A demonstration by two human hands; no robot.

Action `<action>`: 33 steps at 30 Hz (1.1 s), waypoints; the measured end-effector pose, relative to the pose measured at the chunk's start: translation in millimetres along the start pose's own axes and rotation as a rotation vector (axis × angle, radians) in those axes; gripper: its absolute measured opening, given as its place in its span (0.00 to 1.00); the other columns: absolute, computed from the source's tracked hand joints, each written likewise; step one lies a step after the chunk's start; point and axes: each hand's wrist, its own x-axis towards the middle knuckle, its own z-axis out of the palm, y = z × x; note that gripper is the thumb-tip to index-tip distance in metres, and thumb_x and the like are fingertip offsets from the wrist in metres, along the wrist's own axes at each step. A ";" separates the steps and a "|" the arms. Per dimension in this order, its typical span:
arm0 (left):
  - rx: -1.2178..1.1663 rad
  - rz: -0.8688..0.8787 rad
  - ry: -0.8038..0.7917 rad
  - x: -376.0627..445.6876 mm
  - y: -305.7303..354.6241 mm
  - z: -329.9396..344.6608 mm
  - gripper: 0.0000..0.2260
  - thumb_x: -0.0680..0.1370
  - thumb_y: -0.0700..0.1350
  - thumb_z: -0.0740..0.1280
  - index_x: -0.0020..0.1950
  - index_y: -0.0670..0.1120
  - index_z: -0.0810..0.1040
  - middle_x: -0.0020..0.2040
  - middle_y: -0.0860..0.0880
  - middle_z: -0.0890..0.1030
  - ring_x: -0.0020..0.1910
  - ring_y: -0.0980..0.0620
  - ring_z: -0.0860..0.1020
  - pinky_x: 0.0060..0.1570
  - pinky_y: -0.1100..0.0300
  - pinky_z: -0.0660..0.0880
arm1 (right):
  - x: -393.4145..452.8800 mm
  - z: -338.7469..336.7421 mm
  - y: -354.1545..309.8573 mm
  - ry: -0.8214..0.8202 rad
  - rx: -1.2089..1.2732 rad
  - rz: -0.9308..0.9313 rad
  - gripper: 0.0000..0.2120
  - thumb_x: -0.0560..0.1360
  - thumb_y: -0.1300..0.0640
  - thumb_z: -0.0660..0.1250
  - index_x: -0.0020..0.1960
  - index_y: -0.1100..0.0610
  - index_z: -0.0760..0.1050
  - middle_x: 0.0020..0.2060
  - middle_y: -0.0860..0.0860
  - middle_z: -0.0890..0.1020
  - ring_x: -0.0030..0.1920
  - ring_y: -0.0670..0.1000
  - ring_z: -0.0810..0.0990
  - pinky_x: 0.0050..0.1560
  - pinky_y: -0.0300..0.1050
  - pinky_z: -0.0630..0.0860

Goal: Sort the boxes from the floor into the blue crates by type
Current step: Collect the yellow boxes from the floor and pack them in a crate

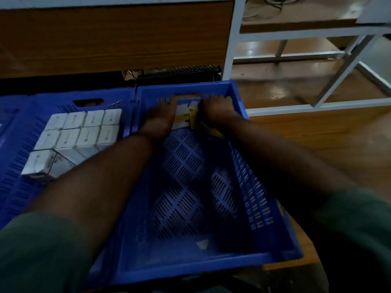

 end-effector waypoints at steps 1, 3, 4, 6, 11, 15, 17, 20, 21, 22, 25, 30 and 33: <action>0.005 0.015 0.011 2.0 -1.9 3.9 0.13 0.84 0.46 0.55 0.67 0.43 0.69 0.60 0.38 0.76 0.57 0.38 0.77 0.50 0.51 0.71 | 3.6 -2.2 0.0 -0.007 -0.009 0.008 0.10 0.76 0.51 0.69 0.54 0.56 0.77 0.54 0.55 0.80 0.57 0.60 0.80 0.53 0.54 0.75; -0.015 0.046 0.045 4.0 -6.1 9.0 0.14 0.83 0.44 0.59 0.68 0.43 0.70 0.65 0.38 0.75 0.61 0.38 0.76 0.56 0.48 0.73 | 8.2 -7.0 4.9 -0.028 0.016 0.013 0.09 0.74 0.55 0.70 0.38 0.55 0.73 0.40 0.51 0.77 0.50 0.58 0.81 0.44 0.49 0.74; -0.020 0.059 0.055 6.0 -9.2 10.9 0.15 0.82 0.42 0.61 0.69 0.43 0.71 0.66 0.38 0.75 0.62 0.38 0.75 0.59 0.45 0.74 | 9.4 -8.9 7.3 -0.028 0.028 0.003 0.11 0.73 0.56 0.71 0.35 0.53 0.70 0.35 0.50 0.74 0.46 0.57 0.81 0.41 0.47 0.73; -0.035 0.044 0.019 10.4 -13.7 9.3 0.17 0.80 0.40 0.63 0.68 0.45 0.71 0.66 0.38 0.75 0.62 0.37 0.75 0.60 0.42 0.74 | 9.8 -10.6 12.1 -0.005 0.046 -0.028 0.13 0.70 0.54 0.75 0.37 0.51 0.70 0.34 0.48 0.72 0.42 0.55 0.79 0.40 0.47 0.72; 0.102 0.121 -0.040 25.0 -13.7 -6.4 0.20 0.80 0.38 0.62 0.72 0.48 0.71 0.68 0.40 0.75 0.64 0.37 0.76 0.61 0.44 0.75 | 18.6 -10.4 16.6 0.031 0.018 -0.063 0.15 0.69 0.54 0.77 0.38 0.50 0.70 0.38 0.49 0.75 0.41 0.54 0.76 0.41 0.49 0.73; 0.095 0.074 0.001 38.5 -13.9 2.5 0.17 0.84 0.53 0.56 0.65 0.45 0.76 0.63 0.42 0.77 0.59 0.38 0.76 0.62 0.47 0.72 | 32.2 0.4 7.5 -0.025 -0.005 -0.009 0.12 0.71 0.54 0.77 0.40 0.51 0.73 0.41 0.52 0.79 0.47 0.58 0.81 0.45 0.54 0.80; 0.008 0.002 0.046 38.2 -12.0 10.4 0.14 0.83 0.49 0.58 0.61 0.44 0.77 0.62 0.41 0.77 0.59 0.38 0.76 0.62 0.46 0.73 | 40.4 15.8 8.2 0.012 -0.052 -0.023 0.13 0.74 0.53 0.74 0.56 0.56 0.78 0.55 0.59 0.80 0.55 0.62 0.80 0.51 0.60 0.81; -0.045 -0.015 0.061 37.6 -17.0 21.1 0.12 0.82 0.41 0.59 0.62 0.41 0.78 0.62 0.39 0.77 0.60 0.37 0.76 0.60 0.46 0.74 | 46.4 33.3 13.5 0.019 -0.070 -0.018 0.22 0.78 0.55 0.69 0.71 0.57 0.72 0.68 0.61 0.71 0.67 0.65 0.71 0.59 0.66 0.77; -0.078 -0.033 0.071 36.3 -15.3 22.7 0.13 0.82 0.42 0.58 0.62 0.41 0.78 0.62 0.38 0.77 0.60 0.37 0.75 0.60 0.46 0.74 | 47.5 36.7 14.4 0.023 -0.065 -0.012 0.22 0.78 0.55 0.69 0.71 0.56 0.72 0.69 0.60 0.71 0.69 0.65 0.69 0.61 0.66 0.76; -0.118 -0.066 0.095 36.9 -13.4 23.0 0.14 0.83 0.44 0.58 0.62 0.40 0.78 0.62 0.38 0.77 0.61 0.37 0.75 0.61 0.45 0.73 | 48.8 40.1 14.6 0.033 -0.058 -0.011 0.23 0.78 0.56 0.69 0.72 0.56 0.72 0.70 0.59 0.71 0.70 0.64 0.67 0.61 0.66 0.76; -0.134 -0.085 0.147 38.6 0.2 23.9 0.13 0.84 0.43 0.58 0.63 0.39 0.75 0.64 0.38 0.74 0.63 0.36 0.72 0.62 0.43 0.71 | 46.3 47.1 12.1 0.074 -0.005 0.013 0.27 0.77 0.57 0.70 0.73 0.59 0.64 0.69 0.61 0.71 0.70 0.65 0.67 0.60 0.65 0.76; -0.012 -0.045 0.242 31.6 8.4 34.0 0.14 0.82 0.42 0.59 0.67 0.42 0.71 0.66 0.36 0.69 0.63 0.34 0.70 0.58 0.42 0.71 | 33.6 59.8 2.1 0.246 -0.062 0.075 0.20 0.79 0.58 0.59 0.70 0.59 0.66 0.66 0.61 0.69 0.66 0.63 0.69 0.57 0.63 0.76; 0.123 0.015 0.318 24.4 11.4 30.2 0.14 0.76 0.39 0.56 0.57 0.43 0.77 0.55 0.40 0.77 0.53 0.38 0.76 0.47 0.47 0.75 | 28.0 76.9 -5.8 0.363 -0.071 0.094 0.17 0.77 0.57 0.50 0.62 0.58 0.71 0.59 0.60 0.75 0.60 0.63 0.74 0.57 0.63 0.73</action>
